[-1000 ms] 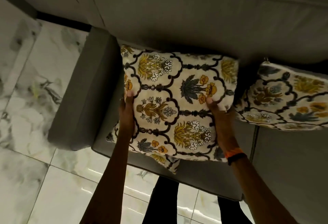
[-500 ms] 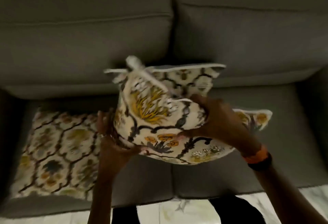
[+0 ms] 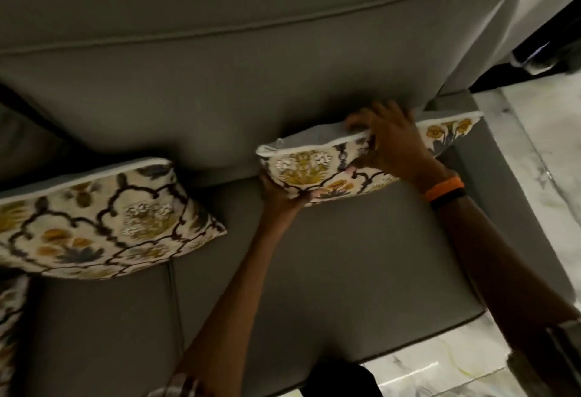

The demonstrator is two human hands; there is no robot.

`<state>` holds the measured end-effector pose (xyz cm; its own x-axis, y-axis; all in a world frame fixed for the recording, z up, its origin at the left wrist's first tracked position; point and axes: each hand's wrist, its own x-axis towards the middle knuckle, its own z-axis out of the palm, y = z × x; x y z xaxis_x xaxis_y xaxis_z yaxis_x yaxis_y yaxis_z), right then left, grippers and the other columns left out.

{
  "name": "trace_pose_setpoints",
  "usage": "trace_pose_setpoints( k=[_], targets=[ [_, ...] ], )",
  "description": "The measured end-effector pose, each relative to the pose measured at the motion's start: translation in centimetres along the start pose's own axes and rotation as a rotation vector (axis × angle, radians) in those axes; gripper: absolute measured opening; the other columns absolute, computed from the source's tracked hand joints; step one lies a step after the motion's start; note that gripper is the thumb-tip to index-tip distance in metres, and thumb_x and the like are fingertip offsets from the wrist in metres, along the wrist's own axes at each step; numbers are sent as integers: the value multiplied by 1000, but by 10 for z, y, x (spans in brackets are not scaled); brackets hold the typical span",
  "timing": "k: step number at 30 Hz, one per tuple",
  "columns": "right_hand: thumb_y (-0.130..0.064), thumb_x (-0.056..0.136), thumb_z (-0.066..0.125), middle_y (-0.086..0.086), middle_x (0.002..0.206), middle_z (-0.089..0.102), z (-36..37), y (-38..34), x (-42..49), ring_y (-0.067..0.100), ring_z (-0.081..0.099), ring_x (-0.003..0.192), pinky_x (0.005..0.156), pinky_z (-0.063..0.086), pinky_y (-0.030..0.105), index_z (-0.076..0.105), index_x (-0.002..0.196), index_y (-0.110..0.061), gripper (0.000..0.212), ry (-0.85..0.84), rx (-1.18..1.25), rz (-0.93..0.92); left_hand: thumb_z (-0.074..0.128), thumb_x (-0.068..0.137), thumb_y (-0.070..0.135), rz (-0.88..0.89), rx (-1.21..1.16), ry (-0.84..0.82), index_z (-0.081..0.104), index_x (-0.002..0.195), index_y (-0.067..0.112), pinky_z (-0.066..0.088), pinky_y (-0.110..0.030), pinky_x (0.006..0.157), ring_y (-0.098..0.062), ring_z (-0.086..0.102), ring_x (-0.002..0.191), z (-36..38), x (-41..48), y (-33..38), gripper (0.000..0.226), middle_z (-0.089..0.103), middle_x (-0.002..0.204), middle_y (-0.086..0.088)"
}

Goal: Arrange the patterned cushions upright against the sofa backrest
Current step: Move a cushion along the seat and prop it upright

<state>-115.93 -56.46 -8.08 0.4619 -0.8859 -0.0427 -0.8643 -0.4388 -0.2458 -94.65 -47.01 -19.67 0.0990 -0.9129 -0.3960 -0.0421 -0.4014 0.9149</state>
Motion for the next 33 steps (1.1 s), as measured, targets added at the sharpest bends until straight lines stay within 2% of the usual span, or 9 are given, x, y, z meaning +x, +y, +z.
trace_pose_setpoints(
  k=[4, 7, 11, 13, 16, 23, 26, 29, 33],
  targets=[
    [-75, 57, 79, 20, 165, 24, 24, 78, -25, 42, 19, 154, 124, 10, 59, 34, 156, -22, 120, 372, 131, 307, 93, 58, 36, -113, -79, 48, 28, 149, 3, 42, -25, 105, -27, 46, 136, 36, 31, -7, 116, 45, 149, -18],
    [-68, 59, 87, 26, 164, 23, 58, 109, -55, 36, 26, 153, 126, 23, 54, 23, 158, -4, 133, 623, 589, 527, 82, 75, 34, -156, -22, 53, 47, 140, 5, 50, -18, 88, -22, 60, 122, 33, 31, -22, 79, 59, 136, -12],
    [-69, 61, 83, 3, 147, 53, 83, 114, -67, 18, 58, 132, 111, 48, 53, 28, 153, -29, 115, 259, 1271, 644, 83, 65, 29, -81, -73, 73, 50, 126, 37, 50, -19, 93, 3, 61, 112, 34, 28, -22, 70, 63, 125, 15],
    [-62, 73, 79, -11, 138, 58, 83, 116, -60, 6, 63, 123, 106, 53, 40, 34, 148, -35, 92, 248, 1245, 626, 84, 63, 29, -53, -117, 37, 48, 121, 43, 50, -13, 89, 13, 60, 109, 40, 22, -18, 70, 66, 116, 32],
    [-35, 94, 68, 7, 144, 59, 67, 126, -51, 16, 63, 128, 105, 55, 42, 35, 153, -15, 71, 465, 1228, 601, 84, 68, 38, -24, -120, -9, 46, 135, 35, 49, -14, 93, 4, 57, 123, 60, 12, -15, 77, 64, 126, 30],
    [-69, 78, 70, 3, 156, 48, 79, 165, -60, 23, 53, 139, 115, 43, 56, 34, 143, -41, 79, 417, 1269, 802, 80, 78, 11, 5, -113, -12, 44, 131, 34, 41, -5, 95, 22, 54, 111, 114, 50, -16, 68, 56, 126, 22],
    [-78, 77, 61, 4, 160, 40, 93, 154, -73, 22, 46, 143, 118, 40, 52, 27, 154, -28, 99, 407, 1213, 899, 83, 72, 23, 41, -117, -25, 47, 131, 31, 44, -9, 96, 12, 56, 117, 108, 45, -17, 70, 64, 123, 24],
    [-62, 97, 47, 7, 163, 33, 112, 107, -96, 22, 41, 145, 122, 34, 51, 21, 160, -19, 81, 461, 1146, 1034, 82, 75, 18, 35, -76, -30, 45, 136, 25, 44, -7, 93, 11, 54, 121, 89, 26, -24, 72, 63, 127, 25],
    [-55, 100, 50, 12, 163, 34, 164, 8, -127, 29, 39, 145, 119, 34, 55, 29, 157, -18, 71, 320, 908, 1129, 66, 62, 79, -170, 151, -14, 26, 152, 23, 33, -26, 106, -19, 33, 144, 38, -18, -57, 114, 30, 159, -6]
  ],
)
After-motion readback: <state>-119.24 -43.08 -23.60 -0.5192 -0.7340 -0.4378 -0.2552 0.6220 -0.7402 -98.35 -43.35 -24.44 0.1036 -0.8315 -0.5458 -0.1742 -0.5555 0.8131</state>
